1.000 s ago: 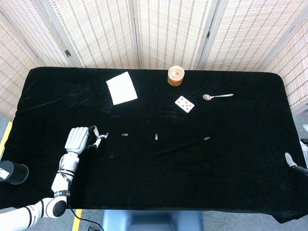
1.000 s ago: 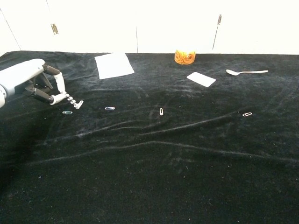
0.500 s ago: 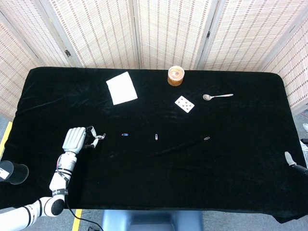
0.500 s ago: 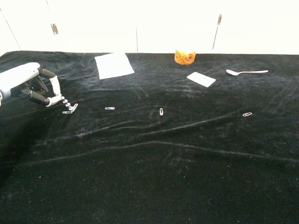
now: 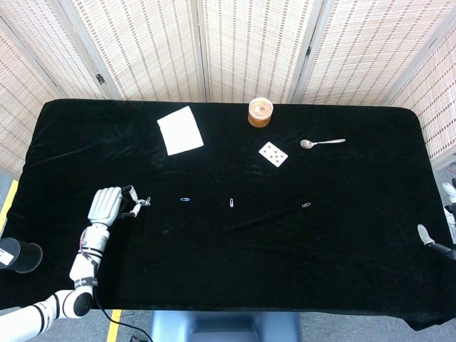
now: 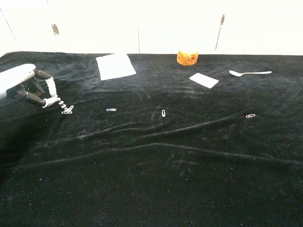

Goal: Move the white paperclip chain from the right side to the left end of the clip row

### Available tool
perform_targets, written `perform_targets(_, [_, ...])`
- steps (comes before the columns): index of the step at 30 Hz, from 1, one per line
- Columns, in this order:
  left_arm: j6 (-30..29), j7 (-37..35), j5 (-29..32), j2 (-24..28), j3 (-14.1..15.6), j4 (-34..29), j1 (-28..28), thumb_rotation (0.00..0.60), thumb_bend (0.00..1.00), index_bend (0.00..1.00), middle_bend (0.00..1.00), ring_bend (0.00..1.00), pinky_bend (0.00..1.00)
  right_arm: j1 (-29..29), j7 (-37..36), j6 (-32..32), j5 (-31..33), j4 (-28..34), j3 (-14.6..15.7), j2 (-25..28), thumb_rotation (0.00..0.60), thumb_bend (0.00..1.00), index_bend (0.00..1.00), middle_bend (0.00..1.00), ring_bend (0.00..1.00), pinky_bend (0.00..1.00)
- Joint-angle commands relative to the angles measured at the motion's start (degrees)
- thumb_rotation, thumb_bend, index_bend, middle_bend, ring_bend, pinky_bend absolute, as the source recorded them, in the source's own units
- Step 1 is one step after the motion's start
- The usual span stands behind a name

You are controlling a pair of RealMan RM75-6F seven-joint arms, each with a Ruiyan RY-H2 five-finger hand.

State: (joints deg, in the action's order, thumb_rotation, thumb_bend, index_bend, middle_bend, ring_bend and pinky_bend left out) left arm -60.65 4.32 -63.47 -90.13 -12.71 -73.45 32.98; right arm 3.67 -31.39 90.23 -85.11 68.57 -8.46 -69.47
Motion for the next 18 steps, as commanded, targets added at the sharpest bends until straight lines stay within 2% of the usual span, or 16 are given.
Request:
perform_targets(1, [0.11, -0.23, -0.03, 0.00, -0.07, 0.16, -0.05, 0.600, 0.58, 0.83, 1.00, 0.99, 0.98, 0.05, 0.18, -0.07, 0.08, 0.03, -0.03, -0.03, 0.600, 0.35, 0.00, 0.00, 0.00, 0.00])
perform_targets(6, [-1.16, -0.61, -0.97, 0.50, -0.09, -1.04, -0.63, 0.600, 0.58, 0.83, 1.00, 0.99, 0.98, 0.12, 0.29, -0.26, 0.15, 0.10, 0.00, -0.03, 0.600, 0.35, 0.00, 0.00, 0.00, 0.00])
perform_targets(18, [-13.57, 2.13, -5.78, 4.69, 3.19, -11.69, -8.09, 0.600, 0.58, 0.83, 1.00, 0.99, 0.98, 0.11, 0.06, 0.73, -1.34, 0.29, 0.58, 0.11, 0.600, 0.35, 0.00, 0.00, 0.00, 0.00])
